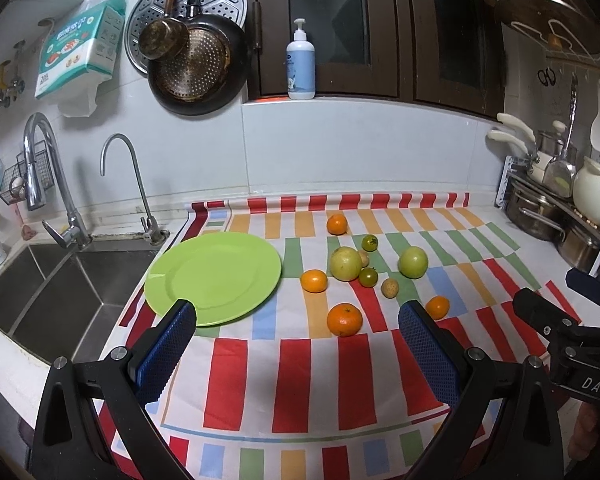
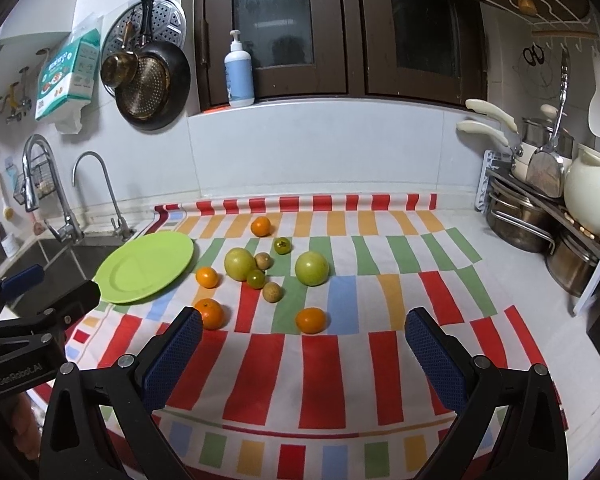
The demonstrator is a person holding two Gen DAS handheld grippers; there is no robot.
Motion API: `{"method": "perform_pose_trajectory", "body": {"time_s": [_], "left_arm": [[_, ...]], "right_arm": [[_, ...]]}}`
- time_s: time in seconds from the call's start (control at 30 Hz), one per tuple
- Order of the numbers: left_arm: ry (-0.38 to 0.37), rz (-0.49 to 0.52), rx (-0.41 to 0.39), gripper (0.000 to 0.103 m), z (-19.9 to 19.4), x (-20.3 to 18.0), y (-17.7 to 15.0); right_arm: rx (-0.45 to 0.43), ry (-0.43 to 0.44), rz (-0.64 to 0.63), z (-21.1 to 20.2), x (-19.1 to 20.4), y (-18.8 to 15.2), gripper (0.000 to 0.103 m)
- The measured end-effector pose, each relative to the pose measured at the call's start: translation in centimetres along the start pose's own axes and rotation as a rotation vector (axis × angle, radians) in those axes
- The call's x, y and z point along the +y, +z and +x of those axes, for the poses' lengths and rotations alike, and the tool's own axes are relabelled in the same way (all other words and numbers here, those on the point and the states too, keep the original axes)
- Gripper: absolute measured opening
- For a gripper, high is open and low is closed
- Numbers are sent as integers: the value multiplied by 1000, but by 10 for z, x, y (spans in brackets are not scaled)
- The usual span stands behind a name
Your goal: Organize fruits
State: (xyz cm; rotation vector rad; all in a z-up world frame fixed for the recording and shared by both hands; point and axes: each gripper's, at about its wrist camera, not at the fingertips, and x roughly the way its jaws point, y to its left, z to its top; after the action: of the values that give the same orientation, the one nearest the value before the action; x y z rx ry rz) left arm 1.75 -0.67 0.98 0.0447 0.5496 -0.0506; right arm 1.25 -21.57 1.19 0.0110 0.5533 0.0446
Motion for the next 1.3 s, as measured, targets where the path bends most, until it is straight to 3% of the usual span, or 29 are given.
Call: {"method": "perform_pose_trajectory", "body": {"time_s": [0.27,0.4,0.63,0.93,1.2,1.3], "left_arm": [[-42,45,36,103,33,-5,-2],[-69,62,67,96,51,-8,-3],[-125,92,140,80,92,-16,-5],[-191,127,247,66,136,-28,-13],[-212,160,336,58,164,-39,-24],[-216,157,357,50,172,-40,-26]], "right_arm": [[54,3,11,33,-2,-2,102],[76,5,5,49,-1,-1,101],[128,-3,-44,85,3,-2,90],[226,15,-52,132,-3,-6,77],[313,57,-20,163,-12,-17,60],[324,67,-17,170,-13,-20,55]]}}
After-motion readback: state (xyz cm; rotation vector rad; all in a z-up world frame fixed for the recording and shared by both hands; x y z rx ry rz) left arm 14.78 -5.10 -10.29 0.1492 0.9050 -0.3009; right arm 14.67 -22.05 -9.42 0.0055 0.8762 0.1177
